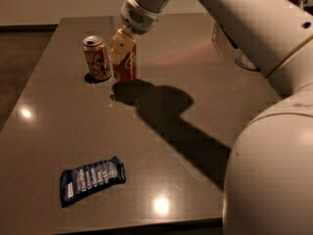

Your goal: Move coke can near orange can

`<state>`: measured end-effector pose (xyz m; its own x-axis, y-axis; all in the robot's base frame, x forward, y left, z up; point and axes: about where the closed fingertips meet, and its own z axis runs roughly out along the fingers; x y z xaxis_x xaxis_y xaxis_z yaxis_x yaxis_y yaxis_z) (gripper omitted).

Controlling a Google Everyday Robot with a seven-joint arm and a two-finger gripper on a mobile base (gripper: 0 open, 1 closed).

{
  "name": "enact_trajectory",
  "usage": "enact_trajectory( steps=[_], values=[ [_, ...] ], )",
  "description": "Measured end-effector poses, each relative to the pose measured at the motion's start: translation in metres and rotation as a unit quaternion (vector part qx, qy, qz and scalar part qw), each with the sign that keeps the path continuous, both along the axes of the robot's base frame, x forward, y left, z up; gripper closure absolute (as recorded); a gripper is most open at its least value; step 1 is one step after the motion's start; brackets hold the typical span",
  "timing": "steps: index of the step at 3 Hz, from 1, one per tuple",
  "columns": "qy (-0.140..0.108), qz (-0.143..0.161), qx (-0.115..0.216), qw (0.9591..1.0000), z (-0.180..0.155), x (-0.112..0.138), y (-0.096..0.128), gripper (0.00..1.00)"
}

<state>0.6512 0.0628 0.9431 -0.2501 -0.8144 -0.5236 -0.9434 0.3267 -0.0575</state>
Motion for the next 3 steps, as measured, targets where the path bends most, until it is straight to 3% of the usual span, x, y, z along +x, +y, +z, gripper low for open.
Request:
enact_trajectory(
  steps=[3],
  values=[
    [0.006, -0.011, -0.02, 0.9997, -0.028, 0.006, 0.02, 0.12]
  ],
)
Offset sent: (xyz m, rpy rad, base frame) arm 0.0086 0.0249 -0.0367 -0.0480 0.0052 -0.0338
